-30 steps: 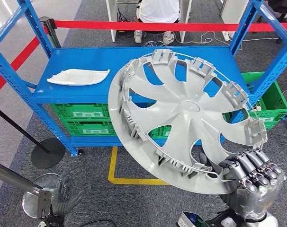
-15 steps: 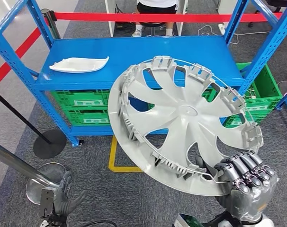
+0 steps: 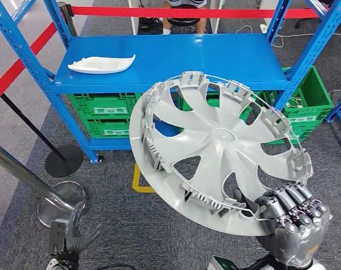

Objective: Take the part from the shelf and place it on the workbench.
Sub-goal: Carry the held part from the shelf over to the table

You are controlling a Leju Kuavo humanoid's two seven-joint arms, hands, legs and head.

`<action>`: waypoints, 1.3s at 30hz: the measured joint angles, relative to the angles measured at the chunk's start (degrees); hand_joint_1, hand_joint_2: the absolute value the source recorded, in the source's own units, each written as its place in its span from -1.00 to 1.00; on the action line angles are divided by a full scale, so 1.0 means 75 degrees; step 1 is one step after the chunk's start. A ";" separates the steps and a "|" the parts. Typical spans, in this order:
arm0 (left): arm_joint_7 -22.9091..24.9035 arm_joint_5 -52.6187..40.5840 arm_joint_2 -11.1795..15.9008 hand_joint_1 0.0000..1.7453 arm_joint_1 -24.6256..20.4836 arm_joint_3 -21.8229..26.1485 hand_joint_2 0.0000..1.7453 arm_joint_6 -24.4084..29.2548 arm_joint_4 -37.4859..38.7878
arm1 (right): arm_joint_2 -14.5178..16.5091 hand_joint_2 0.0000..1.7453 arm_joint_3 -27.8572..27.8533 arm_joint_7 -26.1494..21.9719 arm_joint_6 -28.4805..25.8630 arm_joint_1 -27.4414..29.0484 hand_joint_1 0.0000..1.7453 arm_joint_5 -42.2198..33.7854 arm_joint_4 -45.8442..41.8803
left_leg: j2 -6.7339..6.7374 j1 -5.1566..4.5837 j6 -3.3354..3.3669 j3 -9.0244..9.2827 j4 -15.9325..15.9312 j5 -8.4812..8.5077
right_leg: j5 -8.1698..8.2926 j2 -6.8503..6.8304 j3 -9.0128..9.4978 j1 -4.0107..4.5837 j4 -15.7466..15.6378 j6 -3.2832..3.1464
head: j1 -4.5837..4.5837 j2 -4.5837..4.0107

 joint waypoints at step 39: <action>0.0000 -0.0003 0.0042 -1.00 -0.0389 -0.0189 1.00 -0.0083 0.0664 | 0.0079 1.00 -0.0269 0.0000 -0.0003 0.0256 1.00 -0.0102 -0.0232 | -0.0019 0.0019 -0.0253 -0.0737 0.1630 -0.1155 | 0.0485 0.0009 -0.0391 0.0054 -0.0162 -0.0422 | -0.0093 0.0000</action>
